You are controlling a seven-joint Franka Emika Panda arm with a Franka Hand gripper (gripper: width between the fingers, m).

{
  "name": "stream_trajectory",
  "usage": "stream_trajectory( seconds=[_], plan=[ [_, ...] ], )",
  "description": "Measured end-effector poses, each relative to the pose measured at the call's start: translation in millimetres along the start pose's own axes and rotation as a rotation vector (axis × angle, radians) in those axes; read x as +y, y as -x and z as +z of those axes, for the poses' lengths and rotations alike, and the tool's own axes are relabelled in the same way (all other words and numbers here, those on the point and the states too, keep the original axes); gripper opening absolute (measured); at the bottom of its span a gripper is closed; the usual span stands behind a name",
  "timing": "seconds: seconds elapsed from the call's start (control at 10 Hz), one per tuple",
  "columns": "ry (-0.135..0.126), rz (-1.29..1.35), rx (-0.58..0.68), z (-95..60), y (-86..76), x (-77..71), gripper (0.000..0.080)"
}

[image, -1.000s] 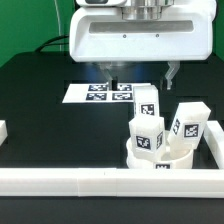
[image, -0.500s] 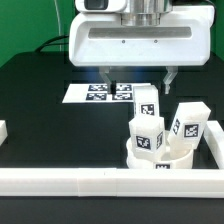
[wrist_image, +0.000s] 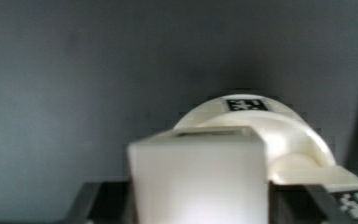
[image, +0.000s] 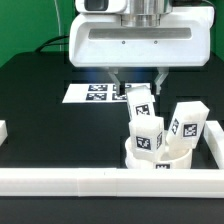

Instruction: Assemble stool

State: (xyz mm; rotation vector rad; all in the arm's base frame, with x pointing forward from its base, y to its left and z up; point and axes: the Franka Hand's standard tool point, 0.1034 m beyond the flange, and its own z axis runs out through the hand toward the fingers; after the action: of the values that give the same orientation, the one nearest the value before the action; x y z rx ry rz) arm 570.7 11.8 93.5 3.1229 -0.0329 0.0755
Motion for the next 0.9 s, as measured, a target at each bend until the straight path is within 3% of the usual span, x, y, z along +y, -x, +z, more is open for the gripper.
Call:
stream_trajectory(
  seconds=[0.1,0.5,0.9],
  plan=[
    [0.0,-0.001,0.002,-0.2,-0.4,-0.3,0.0341],
    [0.001,0.037,0.009,-0.8,-2.0,-0.5,0.0341],
    [-0.002,0.312,0.01,-0.9,-2.1,-0.9,0.0341]
  ],
)
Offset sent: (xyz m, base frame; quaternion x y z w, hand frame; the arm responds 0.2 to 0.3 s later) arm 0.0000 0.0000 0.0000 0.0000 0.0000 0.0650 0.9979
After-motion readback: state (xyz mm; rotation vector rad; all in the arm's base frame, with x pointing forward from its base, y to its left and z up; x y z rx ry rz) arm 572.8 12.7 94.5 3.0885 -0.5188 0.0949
